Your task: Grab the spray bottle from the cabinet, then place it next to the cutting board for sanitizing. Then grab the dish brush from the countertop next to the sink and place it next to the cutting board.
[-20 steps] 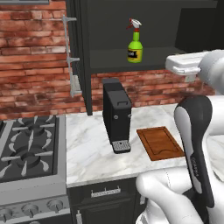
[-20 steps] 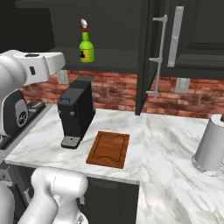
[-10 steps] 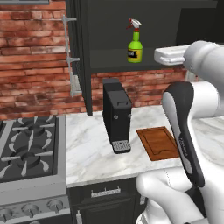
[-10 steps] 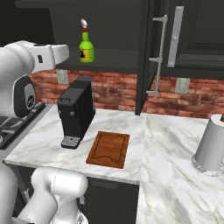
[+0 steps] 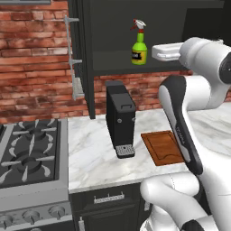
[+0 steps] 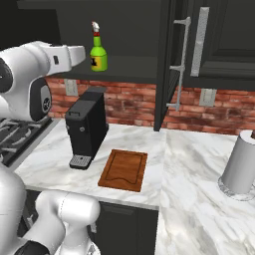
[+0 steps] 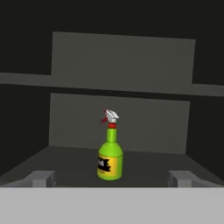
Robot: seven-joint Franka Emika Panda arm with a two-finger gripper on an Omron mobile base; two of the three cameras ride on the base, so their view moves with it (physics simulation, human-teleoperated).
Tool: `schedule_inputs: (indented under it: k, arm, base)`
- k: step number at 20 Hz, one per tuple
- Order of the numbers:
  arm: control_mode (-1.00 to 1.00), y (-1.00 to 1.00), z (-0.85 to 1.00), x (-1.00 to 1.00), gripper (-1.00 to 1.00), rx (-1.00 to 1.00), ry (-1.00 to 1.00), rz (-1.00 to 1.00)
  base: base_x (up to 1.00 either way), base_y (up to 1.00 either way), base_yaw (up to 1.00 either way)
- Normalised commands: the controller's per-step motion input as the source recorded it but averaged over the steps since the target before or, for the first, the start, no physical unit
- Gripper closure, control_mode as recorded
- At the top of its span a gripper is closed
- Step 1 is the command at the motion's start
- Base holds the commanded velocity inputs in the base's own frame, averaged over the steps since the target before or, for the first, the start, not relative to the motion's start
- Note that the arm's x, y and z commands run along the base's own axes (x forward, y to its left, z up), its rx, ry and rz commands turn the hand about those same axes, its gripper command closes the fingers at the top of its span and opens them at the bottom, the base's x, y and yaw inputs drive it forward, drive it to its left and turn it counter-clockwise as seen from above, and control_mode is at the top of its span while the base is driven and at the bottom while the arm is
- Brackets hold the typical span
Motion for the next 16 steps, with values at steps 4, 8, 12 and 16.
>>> schedule_inputs:
  k: [4,8,12,16]
  arm:
    - [-1.0,0.0,0.0,0.39,-1.0,0.0,0.0,0.0]
    - [-1.0,0.0,0.0,0.39,-1.0,0.0,0.0,0.0]
    - [-1.0,0.0,0.0,0.39,-1.0,0.0,0.0,0.0]
    - [-1.0,0.0,-0.03,0.44,-1.0,0.0,0.0,0.0]
  base:
    - [0.0,0.0,0.0]
    - [0.0,0.0,0.0]
    - [0.0,0.0,0.0]
    - [0.0,0.0,0.0]
